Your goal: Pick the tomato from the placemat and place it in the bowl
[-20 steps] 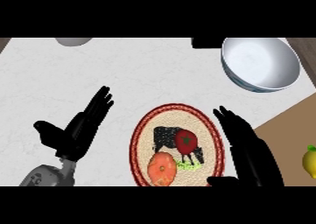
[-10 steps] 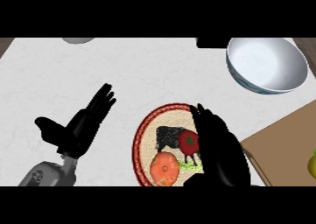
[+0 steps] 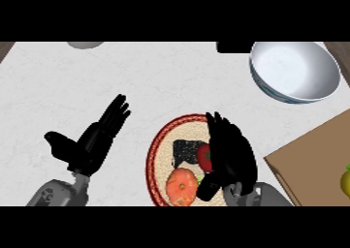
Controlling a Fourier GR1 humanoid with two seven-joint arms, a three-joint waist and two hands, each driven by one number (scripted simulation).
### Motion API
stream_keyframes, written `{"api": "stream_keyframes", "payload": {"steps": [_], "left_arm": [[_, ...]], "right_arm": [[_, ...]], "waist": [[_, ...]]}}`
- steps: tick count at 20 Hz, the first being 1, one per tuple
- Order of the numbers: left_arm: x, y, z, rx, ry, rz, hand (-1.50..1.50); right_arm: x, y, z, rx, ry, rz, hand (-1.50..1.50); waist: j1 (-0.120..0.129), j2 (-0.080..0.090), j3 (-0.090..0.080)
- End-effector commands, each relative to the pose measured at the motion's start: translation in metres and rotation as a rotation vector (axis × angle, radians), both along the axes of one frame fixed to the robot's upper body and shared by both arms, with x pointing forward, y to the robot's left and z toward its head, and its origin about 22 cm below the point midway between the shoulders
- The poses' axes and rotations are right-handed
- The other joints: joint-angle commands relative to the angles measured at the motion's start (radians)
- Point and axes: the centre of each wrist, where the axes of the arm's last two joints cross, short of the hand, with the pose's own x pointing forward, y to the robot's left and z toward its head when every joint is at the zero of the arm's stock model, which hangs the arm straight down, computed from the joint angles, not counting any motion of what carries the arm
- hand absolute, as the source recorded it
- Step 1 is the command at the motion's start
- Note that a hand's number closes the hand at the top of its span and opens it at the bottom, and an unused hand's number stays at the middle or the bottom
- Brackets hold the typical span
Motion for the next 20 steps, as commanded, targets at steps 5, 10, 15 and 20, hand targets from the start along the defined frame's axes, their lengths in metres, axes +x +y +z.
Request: {"api": "stream_keyframes", "payload": {"steps": [5, 10, 15, 20], "left_arm": [[-0.003, 0.015, 0.003, -0.004, 0.002, -0.003, 0.0], [0.005, 0.013, 0.005, -0.005, 0.004, -0.001, 0.0], [-0.004, 0.023, 0.002, 0.009, -0.005, -0.008, 0.0], [0.01, 0.007, 0.021, -0.002, 0.01, 0.006, 0.0]], "right_arm": [[-0.003, 0.012, -0.005, -0.152, 0.174, -0.087, -1.5], [0.006, 0.03, -0.012, -0.164, 0.151, -0.086, -1.5], [0.025, 0.02, -0.023, -0.17, 0.151, -0.104, -1.5], [0.002, 0.021, -0.043, -0.163, 0.136, -0.113, -1.5]], "waist": [[-0.002, -0.002, 0.001], [-0.001, -0.001, 0.001], [0.004, 0.0, 0.002], [-0.004, -0.001, 0.002]]}}
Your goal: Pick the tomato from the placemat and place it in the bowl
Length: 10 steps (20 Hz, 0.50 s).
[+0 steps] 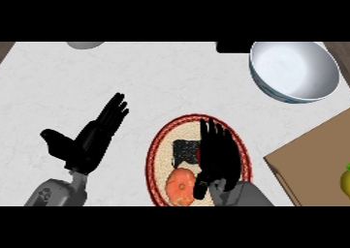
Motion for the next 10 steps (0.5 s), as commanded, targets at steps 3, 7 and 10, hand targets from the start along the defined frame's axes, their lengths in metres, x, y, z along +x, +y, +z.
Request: {"api": "stream_keyframes", "payload": {"steps": [3, 7, 10], "left_arm": [[-0.003, -0.016, -0.006, 0.003, 0.01, -0.006, 0.0], [0.0, 0.017, 0.001, -0.005, -0.004, -0.005, 0.0], [-0.001, 0.004, 0.001, 0.001, 0.011, 0.006, 0.0]], "right_arm": [[0.01, 0.006, -0.008, -0.066, 0.032, -0.146, -1.5], [0.016, 0.002, -0.029, -0.076, 0.036, -0.133, -1.5], [-0.001, 0.001, -0.018, -0.072, 0.045, -0.144, -1.5]], "waist": [[0.003, 0.002, 0.0], [0.006, 0.002, 0.0], [0.002, 0.001, 0.0]]}}
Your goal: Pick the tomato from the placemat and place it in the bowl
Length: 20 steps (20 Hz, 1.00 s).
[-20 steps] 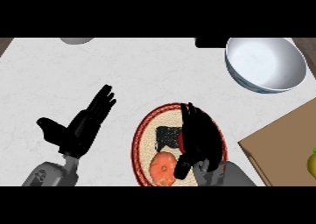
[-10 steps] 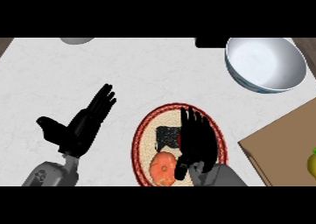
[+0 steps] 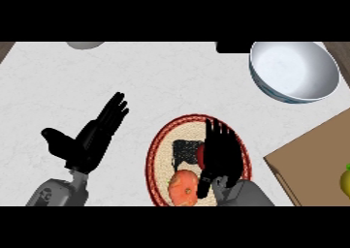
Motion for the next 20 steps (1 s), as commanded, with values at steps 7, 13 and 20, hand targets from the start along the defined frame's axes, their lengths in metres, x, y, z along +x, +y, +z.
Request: {"api": "stream_keyframes", "payload": {"steps": [7, 13, 20], "left_arm": [[-0.012, -0.005, 0.009, -0.004, 0.003, -0.004, 0.0], [0.001, -0.016, -0.004, -0.003, -0.016, -0.01, 0.0], [-0.007, 0.009, -0.005, -0.004, -0.006, -0.013, 0.0]], "right_arm": [[0.009, -0.012, -0.016, -0.033, 0.028, -0.077, -1.5], [0.008, -0.013, -0.03, -0.03, -0.049, 0.018, 1.5], [-0.009, 0.003, -0.053, -0.041, -0.057, 0.046, 1.5]], "waist": [[0.002, 0.002, 0.001], [-0.001, 0.002, 0.001], [0.001, 0.002, 0.001]]}}
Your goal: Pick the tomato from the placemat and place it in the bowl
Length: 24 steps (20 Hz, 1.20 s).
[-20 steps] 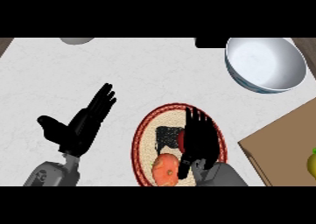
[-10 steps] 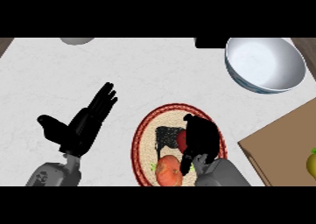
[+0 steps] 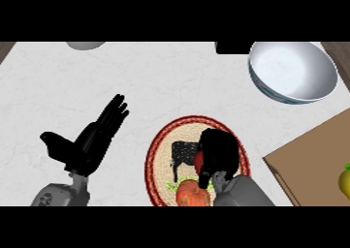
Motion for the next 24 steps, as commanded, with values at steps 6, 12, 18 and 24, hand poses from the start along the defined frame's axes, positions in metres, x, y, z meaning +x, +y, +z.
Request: {"api": "stream_keyframes", "payload": {"steps": [6, 12, 18, 24], "left_arm": [[0.012, -0.01, -0.003, -0.005, -0.009, 0.01, 0.0], [0.008, -0.026, 0.007, -0.001, -0.008, -0.031, 0.0], [0.002, -0.016, 0.002, -0.014, -0.011, -0.028, 0.0], [0.007, -0.002, 0.0, 0.006, 0.011, -0.012, 0.0]], "right_arm": [[-0.007, 0.014, 0.002, -0.104, -0.043, 0.013, 1.5], [0.087, 0.01, 0.037, -0.121, 0.026, -0.233, 1.5], [0.108, 0.034, 0.08, -0.146, -0.168, -0.318, 1.5], [0.085, 0.061, 0.145, -0.109, -0.362, -0.302, 1.5]], "waist": [[-0.002, 0.01, 0.006], [0.032, 0.018, 0.006], [0.035, 0.014, 0.005], [0.011, 0.006, 0.005]]}}
